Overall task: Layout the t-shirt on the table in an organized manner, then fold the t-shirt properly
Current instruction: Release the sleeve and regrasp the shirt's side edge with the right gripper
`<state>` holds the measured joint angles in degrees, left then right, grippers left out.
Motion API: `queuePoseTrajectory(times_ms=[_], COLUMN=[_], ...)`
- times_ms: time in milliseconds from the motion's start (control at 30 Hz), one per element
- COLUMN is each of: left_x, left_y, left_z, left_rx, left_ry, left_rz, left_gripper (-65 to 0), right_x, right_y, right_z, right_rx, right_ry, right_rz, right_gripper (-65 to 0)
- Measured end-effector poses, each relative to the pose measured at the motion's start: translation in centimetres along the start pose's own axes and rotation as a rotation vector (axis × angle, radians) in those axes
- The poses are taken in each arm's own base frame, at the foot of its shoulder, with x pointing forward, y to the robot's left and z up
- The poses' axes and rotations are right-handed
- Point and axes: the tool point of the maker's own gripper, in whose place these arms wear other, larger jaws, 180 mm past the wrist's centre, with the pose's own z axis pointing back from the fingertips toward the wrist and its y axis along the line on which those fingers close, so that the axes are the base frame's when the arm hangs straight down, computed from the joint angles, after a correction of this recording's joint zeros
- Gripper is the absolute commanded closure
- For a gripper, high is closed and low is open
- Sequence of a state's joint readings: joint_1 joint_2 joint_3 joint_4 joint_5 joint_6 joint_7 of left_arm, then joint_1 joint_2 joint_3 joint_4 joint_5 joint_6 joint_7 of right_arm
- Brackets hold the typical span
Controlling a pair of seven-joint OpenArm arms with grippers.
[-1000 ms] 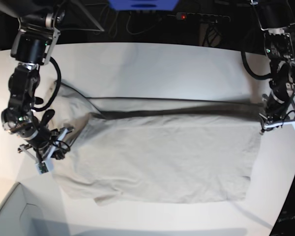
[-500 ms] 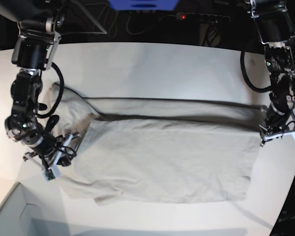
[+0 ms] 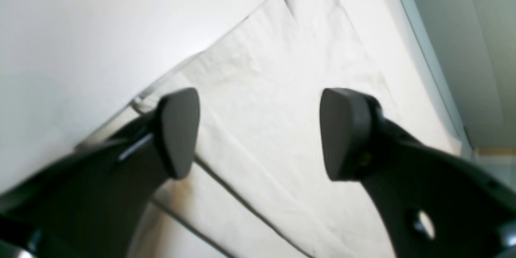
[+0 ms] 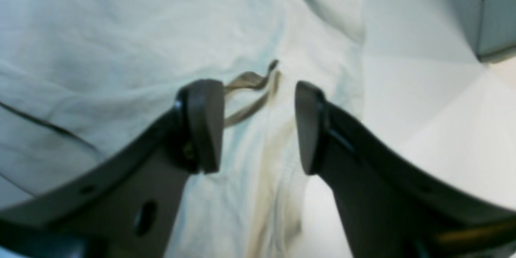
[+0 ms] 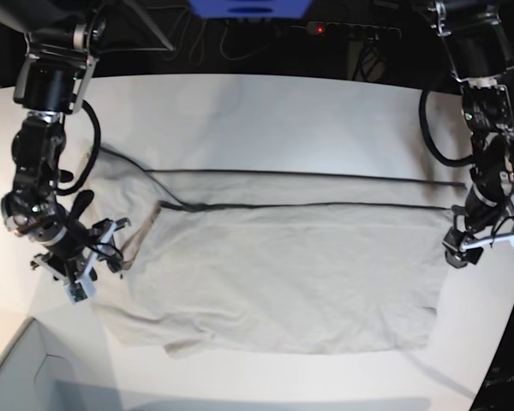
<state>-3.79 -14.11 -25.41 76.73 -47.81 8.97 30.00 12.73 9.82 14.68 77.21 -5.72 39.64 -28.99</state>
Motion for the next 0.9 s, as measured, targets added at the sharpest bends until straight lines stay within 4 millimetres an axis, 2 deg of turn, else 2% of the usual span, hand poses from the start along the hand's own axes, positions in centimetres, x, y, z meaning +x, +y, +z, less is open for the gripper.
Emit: queuePoseTrajectory(times_ms=[67, 133, 200, 267, 333, 367, 433, 533, 700, 800, 900], left_x=[-0.2, -1.0, -1.5, -2.2, -3.2, -3.7, -3.6, -2.9, -3.4, -3.7, -4.0], left_y=[0.6, 2.4, 6.3, 9.9, 11.5, 11.8, 12.3, 12.1, 11.2, 11.1, 11.1], left_z=[0.5, 1.2, 1.8, 2.3, 2.2, 2.1, 1.7, 0.8, -0.1, -0.1, -0.2], left_rx=[0.005, 0.033, 0.122, 0.217, 0.249, 0.255, 0.259, 0.268, 0.253, 0.252, 0.255], left_ry=[-0.005, 0.012, 0.02, 0.03, 0.058, 0.078, 0.092, 0.08, 0.103, 0.109, 0.121], left_rz=[-0.008, -0.001, 0.038, 0.068, 0.092, 0.101, 0.097, 0.081, 0.087, 0.092, 0.095], left_gripper=[-44.4, -44.4, -44.6, -44.6, -44.6, -44.6, -44.6, -44.6, -43.1, -31.6, -12.7], right_x=[-0.2, -1.3, -3.4, -4.4, -4.9, -5.2, -6.1, -7.6, -8.7, -9.8, -11.0], right_y=[-0.3, -0.9, -0.5, 0.4, 1.1, 1.3, 1.8, 2.4, 3.2, 3.1, 3.0], right_z=[1.1, 2.5, 3.5, 4.2, 4.8, 5.1, 5.7, 6.4, 7.5, 8.6, 9.1], right_rx=[-0.022, -0.058, -0.071, -0.068, -0.06, -0.061, -0.057, -0.05, -0.043, -0.055, -0.062], right_ry=[-0.02, -0.014, 0.033, 0.041, 0.036, 0.041, 0.055, 0.09, 0.107, 0.129, 0.164], right_rz=[-0.007, -0.014, -0.02, -0.028, -0.033, -0.029, -0.024, -0.021, -0.013, -0.015, -0.013], right_gripper=[-32.4, -32.4, -32.4, -32.4, -32.4, -32.4, -32.4, -32.4, -32.4, -32.4, -32.4])
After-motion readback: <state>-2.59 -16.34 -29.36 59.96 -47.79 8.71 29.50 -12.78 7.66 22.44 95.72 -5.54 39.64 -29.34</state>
